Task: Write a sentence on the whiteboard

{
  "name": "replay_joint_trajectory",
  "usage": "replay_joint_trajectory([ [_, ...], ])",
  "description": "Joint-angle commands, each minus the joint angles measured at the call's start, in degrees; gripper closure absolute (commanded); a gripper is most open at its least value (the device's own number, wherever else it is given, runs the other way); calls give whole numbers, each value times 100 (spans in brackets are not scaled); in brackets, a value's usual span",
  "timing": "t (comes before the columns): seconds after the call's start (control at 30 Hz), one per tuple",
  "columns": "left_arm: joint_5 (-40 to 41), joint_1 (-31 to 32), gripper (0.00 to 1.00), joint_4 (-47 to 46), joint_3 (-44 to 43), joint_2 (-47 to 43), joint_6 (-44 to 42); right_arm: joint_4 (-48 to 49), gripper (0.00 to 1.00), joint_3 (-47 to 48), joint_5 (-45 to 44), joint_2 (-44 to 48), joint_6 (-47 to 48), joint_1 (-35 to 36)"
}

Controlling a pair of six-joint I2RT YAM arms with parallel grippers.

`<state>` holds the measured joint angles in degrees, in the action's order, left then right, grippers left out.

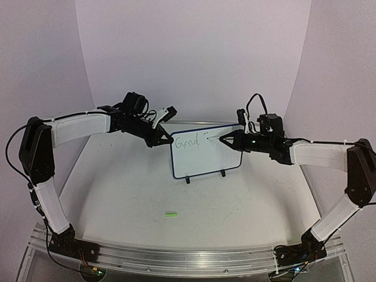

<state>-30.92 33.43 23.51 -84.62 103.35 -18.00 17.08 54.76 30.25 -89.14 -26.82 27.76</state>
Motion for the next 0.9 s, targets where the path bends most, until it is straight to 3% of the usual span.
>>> replay_joint_trajectory([
  [0.0,552,-30,100,171,91,18,-181,173,100,116,-363,-59,-53,21],
  [0.87,544,-30,100,189,77,-8,-190,55,100,-25,-728,151,-178,17],
])
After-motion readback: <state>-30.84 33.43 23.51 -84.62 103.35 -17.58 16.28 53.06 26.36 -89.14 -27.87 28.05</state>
